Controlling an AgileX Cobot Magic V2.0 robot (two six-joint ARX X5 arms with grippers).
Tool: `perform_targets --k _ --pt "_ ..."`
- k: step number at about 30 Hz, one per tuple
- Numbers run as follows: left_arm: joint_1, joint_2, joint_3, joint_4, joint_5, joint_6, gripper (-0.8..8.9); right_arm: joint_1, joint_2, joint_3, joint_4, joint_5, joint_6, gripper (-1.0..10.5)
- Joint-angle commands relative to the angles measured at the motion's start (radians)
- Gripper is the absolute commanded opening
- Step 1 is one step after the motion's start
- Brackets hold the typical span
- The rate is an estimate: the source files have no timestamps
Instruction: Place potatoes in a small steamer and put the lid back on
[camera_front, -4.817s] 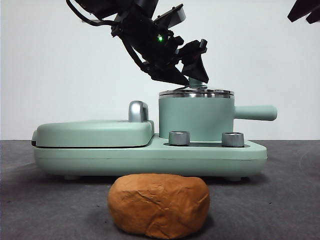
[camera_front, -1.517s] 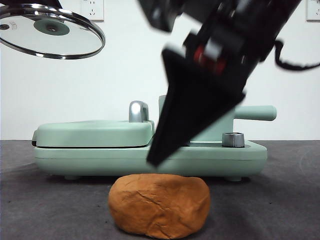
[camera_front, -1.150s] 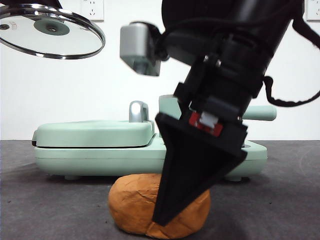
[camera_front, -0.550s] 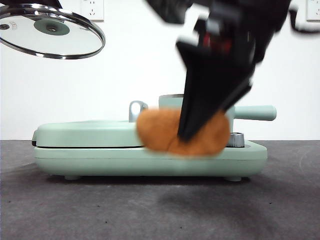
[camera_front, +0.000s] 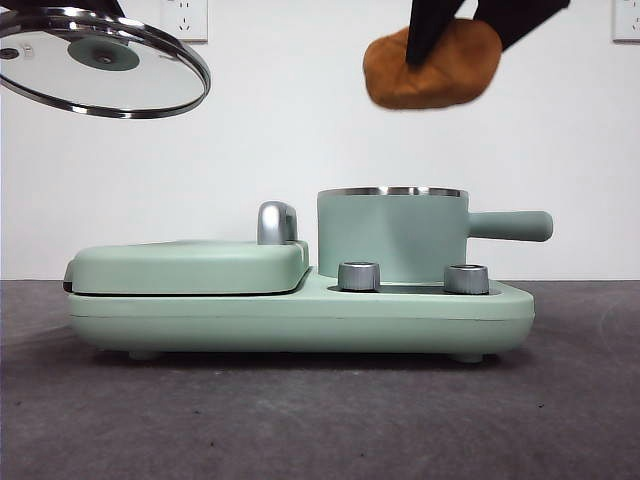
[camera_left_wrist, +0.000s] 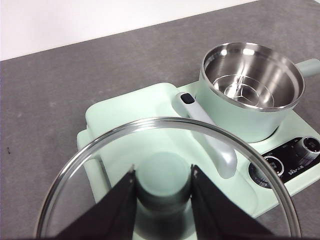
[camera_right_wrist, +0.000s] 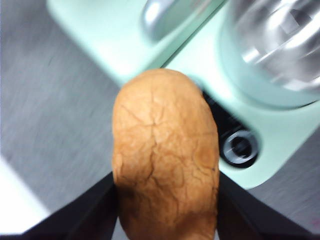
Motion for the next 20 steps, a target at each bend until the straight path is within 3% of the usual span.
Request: perform_targets --k 1,12,20 --pt "-0.002 -0.002 0.015 0.032 -0.003 0.008 0.09 -0.032 0.067 0.077 0.003 0.001 -0.010 2.0" --pt "-0.002 -0.002 0.015 0.031 -0.002 0.005 0.09 -0.134 0.331 0.339 0.032 0.001 -0.103 2.0" --pt "-0.002 -0.002 0.015 0.008 -0.002 0.005 0.09 -0.177 0.490 0.421 0.084 0.001 -0.145 2.0"
